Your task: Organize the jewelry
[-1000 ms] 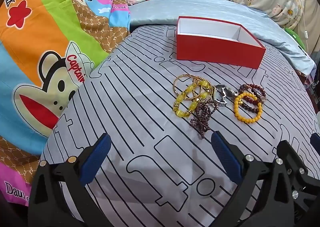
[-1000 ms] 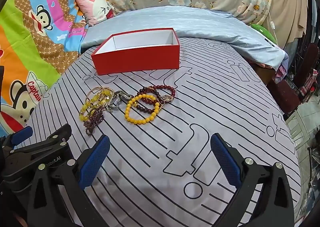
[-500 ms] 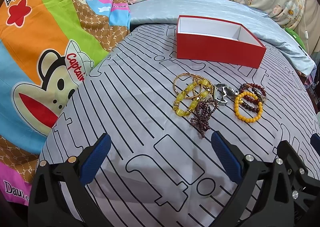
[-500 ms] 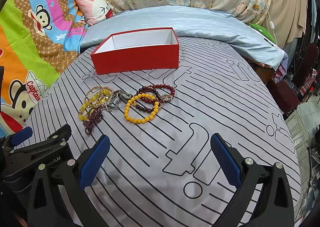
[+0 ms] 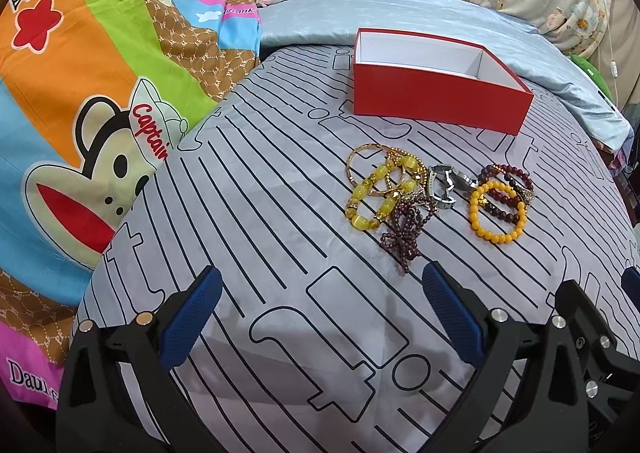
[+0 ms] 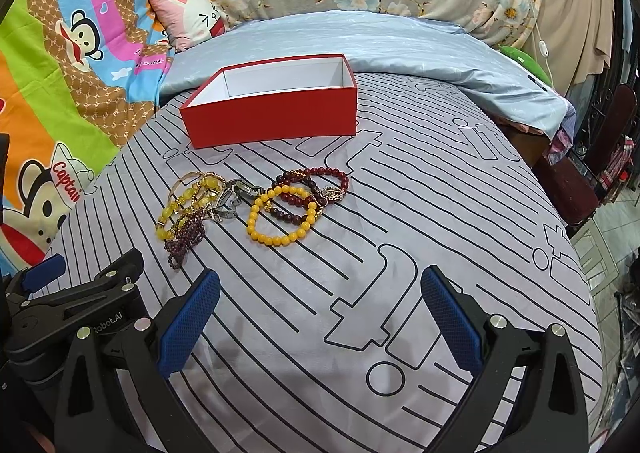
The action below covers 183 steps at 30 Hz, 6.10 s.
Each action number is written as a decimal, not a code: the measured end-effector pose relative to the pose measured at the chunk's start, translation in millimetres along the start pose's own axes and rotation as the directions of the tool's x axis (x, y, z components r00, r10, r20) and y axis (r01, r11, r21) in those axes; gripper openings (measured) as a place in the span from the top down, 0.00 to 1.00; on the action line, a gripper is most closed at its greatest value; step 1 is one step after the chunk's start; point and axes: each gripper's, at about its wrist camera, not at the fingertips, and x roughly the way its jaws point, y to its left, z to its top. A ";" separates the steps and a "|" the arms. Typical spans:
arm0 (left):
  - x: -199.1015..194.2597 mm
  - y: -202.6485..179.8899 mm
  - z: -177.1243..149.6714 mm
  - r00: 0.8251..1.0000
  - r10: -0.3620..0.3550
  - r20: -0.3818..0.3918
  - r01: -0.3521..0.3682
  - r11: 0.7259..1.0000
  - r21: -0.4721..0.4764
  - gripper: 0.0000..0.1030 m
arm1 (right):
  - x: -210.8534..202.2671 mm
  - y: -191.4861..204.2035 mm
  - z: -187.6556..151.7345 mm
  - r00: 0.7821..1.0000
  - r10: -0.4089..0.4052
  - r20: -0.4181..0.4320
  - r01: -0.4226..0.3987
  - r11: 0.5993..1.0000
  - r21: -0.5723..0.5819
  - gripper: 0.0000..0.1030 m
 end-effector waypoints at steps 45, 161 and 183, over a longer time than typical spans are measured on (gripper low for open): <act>47.2 -35.9 10.6 0.982 -0.171 -0.082 0.173 0.985 0.011 0.68 | 25.5 -44.4 7.3 1.000 0.010 -0.019 -0.008 0.997 0.078 0.05; 151.5 -73.8 282.6 0.955 -0.283 0.087 0.267 0.951 0.159 0.50 | 191.0 -21.3 273.0 0.984 0.177 0.005 -0.177 0.984 -0.028 0.63; 60.7 -7.5 102.3 0.984 -0.174 0.047 0.171 0.983 0.059 0.43 | 61.7 -33.7 73.7 0.991 0.134 -0.015 -0.134 0.991 -0.030 0.62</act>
